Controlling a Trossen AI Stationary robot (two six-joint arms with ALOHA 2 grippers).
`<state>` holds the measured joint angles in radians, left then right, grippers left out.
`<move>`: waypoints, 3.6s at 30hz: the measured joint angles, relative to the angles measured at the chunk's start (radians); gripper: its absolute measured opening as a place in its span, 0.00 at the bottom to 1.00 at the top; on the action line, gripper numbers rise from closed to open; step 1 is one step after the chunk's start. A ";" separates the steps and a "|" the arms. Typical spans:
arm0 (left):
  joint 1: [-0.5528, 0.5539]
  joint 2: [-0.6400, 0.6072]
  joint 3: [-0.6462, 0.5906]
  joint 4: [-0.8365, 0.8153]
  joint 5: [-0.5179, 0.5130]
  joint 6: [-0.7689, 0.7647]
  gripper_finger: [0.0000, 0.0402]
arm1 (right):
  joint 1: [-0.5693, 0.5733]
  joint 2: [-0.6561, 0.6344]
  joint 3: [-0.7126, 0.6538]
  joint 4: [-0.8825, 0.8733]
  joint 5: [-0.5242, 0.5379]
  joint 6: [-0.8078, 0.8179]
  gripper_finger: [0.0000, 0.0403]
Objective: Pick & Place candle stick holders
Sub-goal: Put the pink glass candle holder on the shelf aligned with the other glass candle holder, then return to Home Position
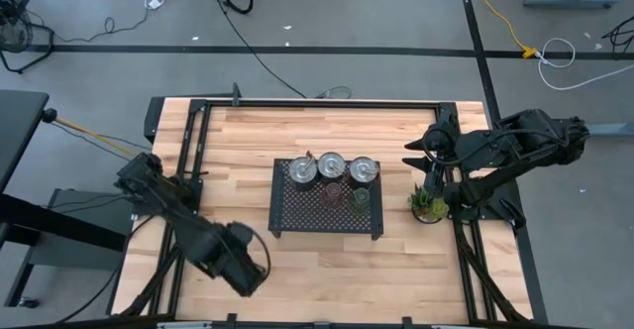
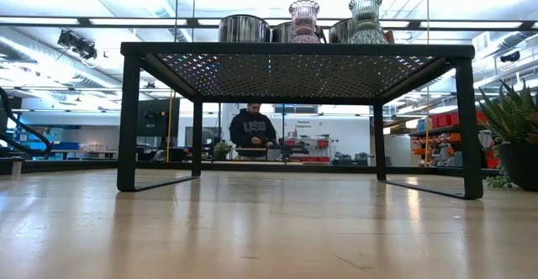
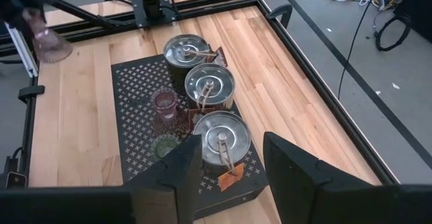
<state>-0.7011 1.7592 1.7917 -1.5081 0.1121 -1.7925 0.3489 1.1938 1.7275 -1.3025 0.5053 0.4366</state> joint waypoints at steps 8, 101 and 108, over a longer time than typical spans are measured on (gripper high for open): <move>0.170 -0.008 0.182 -0.061 -0.094 0.253 0.42 | 0.000 0.000 0.000 0.000 0.001 0.000 0.39; 0.666 0.052 0.181 0.199 -0.039 0.914 0.60 | 0.000 0.000 0.000 0.023 0.003 -0.008 0.39; 0.665 -0.060 0.181 0.161 -0.076 0.960 0.60 | 0.000 0.000 0.000 -0.002 0.024 -0.056 0.39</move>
<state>-0.0357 1.6995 1.9722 -1.3473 0.0361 -0.8323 0.3488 1.1938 1.7271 -1.3048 0.5289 0.3806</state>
